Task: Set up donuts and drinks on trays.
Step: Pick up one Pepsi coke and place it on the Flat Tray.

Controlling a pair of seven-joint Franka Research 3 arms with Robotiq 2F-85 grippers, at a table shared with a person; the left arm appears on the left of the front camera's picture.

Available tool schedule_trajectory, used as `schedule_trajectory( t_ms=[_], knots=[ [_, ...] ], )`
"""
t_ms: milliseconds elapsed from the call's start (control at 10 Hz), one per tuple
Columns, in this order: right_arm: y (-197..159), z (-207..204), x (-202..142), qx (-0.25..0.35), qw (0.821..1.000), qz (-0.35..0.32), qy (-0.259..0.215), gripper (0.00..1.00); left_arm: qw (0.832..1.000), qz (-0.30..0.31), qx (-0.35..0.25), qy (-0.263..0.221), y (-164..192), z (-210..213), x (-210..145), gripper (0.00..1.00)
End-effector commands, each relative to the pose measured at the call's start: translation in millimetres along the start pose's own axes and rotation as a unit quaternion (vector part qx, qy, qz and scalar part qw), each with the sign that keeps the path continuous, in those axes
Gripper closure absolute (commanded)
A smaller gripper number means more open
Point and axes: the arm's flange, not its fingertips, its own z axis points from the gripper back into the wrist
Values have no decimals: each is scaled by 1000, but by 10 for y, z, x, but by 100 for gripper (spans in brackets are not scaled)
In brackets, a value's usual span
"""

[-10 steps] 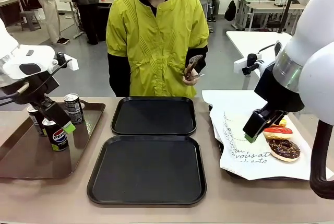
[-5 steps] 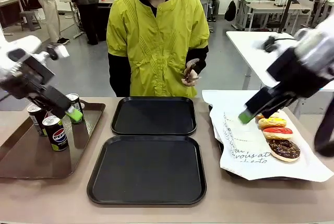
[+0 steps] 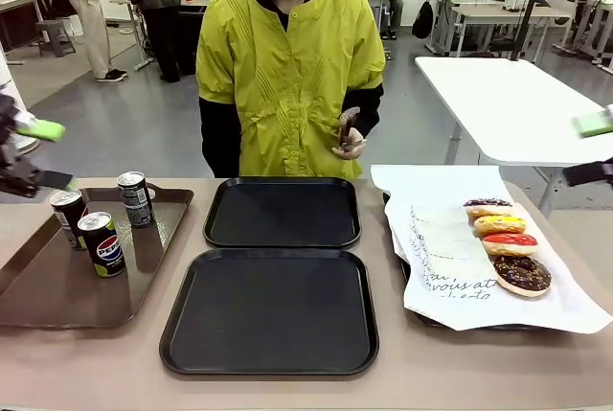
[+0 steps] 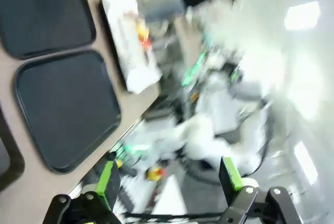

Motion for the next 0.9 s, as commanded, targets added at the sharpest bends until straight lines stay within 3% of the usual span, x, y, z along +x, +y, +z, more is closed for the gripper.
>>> schedule_trajectory(
  t_ms=[0, 300, 500, 800],
  knots=[
    [-802, -122, -748, 90, 981, -142, -97, 0, 994, 94, 1, -60, 357, 155, -266, 0],
    [-1244, 224, -835, 57, 979, -166, -102, 0, 986, 148, 42, -57, 819, 362, -209, 0],
    [-1318, 331, -831, 29, 981, -169, -94, 0, 981, 173, 36, -78, 1108, 544, -264, 0],
    [-1327, 445, -851, 11, 980, -171, -105, 0, 980, 177, 33, -88, 1197, 847, -329, 0]
  ],
)
